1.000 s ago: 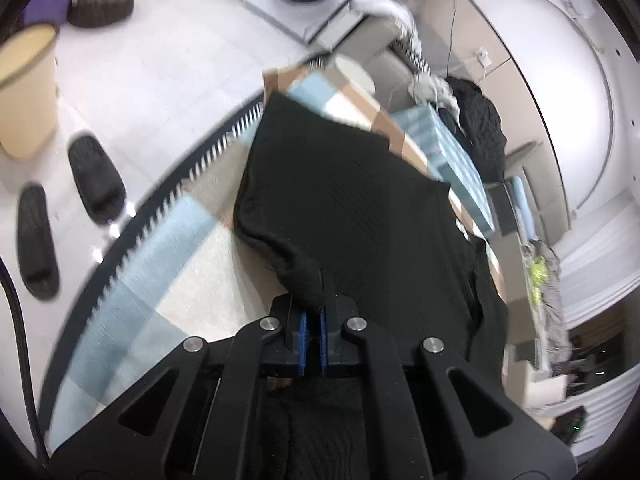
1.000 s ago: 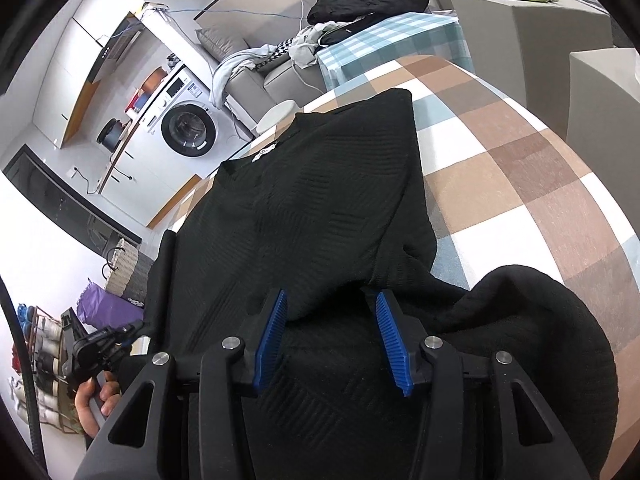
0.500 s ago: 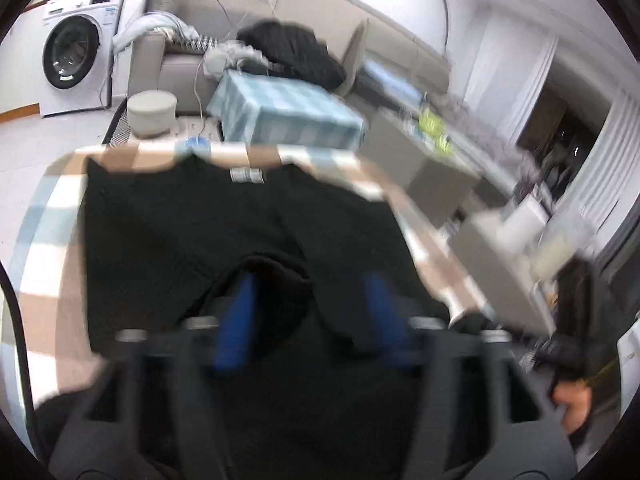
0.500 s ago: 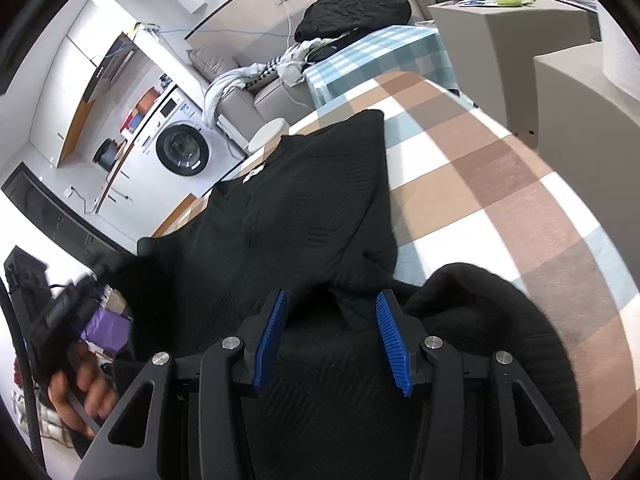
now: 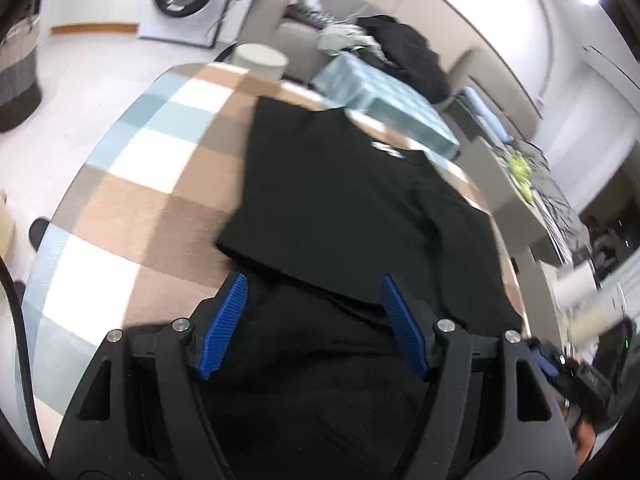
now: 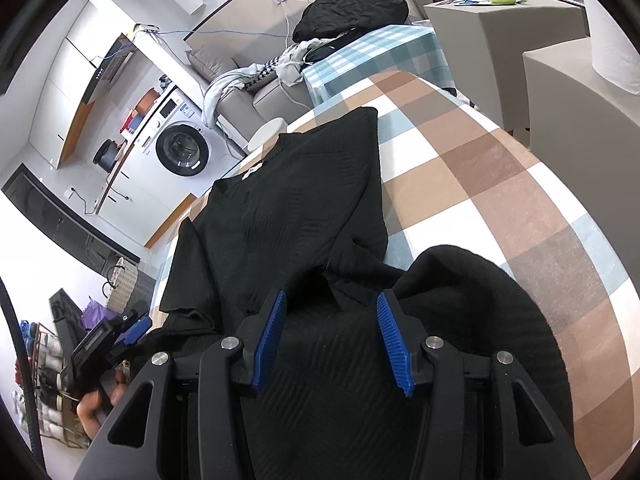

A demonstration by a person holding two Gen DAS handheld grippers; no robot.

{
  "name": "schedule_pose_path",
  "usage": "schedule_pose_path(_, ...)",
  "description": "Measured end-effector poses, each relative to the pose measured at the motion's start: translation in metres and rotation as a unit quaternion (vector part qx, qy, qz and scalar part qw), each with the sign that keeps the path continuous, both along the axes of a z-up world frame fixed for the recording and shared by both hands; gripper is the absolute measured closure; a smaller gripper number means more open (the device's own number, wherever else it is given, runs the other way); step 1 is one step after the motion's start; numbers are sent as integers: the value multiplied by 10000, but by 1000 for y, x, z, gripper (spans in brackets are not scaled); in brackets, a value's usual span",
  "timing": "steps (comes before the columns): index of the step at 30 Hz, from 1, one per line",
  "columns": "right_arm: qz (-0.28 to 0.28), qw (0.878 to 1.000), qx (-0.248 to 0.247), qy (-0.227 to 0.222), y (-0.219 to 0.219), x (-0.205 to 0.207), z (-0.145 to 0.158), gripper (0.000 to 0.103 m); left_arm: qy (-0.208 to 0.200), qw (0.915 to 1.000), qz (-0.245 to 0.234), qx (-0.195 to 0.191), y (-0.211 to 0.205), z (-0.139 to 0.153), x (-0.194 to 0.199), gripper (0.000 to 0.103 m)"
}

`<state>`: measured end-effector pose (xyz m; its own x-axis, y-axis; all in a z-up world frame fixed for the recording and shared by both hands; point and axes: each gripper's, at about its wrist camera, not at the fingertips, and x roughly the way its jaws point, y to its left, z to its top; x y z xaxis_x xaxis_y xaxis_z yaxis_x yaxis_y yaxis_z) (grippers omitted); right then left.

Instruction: Fold small clothes

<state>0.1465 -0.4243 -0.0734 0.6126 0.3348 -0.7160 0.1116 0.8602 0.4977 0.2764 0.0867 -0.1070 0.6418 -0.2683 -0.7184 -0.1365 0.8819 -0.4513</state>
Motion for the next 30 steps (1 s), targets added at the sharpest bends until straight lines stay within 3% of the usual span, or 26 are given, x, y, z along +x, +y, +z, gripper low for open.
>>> schedule_pose_path(5, -6, 10000, -7, 51, -1, 1, -3, 54, 368, 9983, 431, 112, 23, -21, 20, 36)
schedule_pose_path(6, -9, 10000, -21, 49, -1, 1, -3, 54, 389, 9980, 483, 84, 24, -24, 24, 42)
schedule_pose_path(7, -2, 10000, -30, 49, -1, 2, -3, 54, 378, 9979, 521, 48, 26, -27, 28, 66)
schedule_pose_path(9, -17, 10000, -32, 54, -2, 3, -3, 54, 407, 9983, 423, 50, 24, -30, 34, 95)
schedule_pose_path(10, -27, 10000, -31, 58, -2, 3, -3, 54, 320, 9987, 386, 38, 24, -29, 37, 100)
schedule_pose_path(15, -85, 9999, -40, 64, -5, 4, -2, 54, -440, 9990, -16, -100, 1, 15, 43, 101)
schedule_pose_path(18, -89, 9999, -59, 76, -4, 4, 0, 54, -1074, 9918, -608, -330, -33, 51, 53, 100)
schedule_pose_path(20, -87, 9999, -92, 63, -4, 3, 0, 54, -1464, 9797, -1161, -723, -58, 70, 54, 93)
schedule_pose_path(21, -103, 9999, -104, 75, -4, 3, 1, 54, -1472, 9773, -1353, -707, -69, 77, 54, 67)
schedule_pose_path(22, -113, 9999, -104, 79, -5, 3, 0, 54, -1415, 9791, -1368, -511, -78, 82, 52, 34)
schedule_pose_path(23, -123, 9998, -102, 79, -5, 2, 1, 54, -1451, 9804, -1285, -345, -80, 84, 49, 27)
schedule_pose_path(26, -116, 9998, -128, 66, -6, 0, 2, 54, -1513, 9818, -1145, 84, -76, 80, 34, 25)
schedule_pose_path(30, -93, 9997, -226, 42, -8, -3, 5, 54, -734, 9900, -637, 1022, -58, 43, 12, 25)
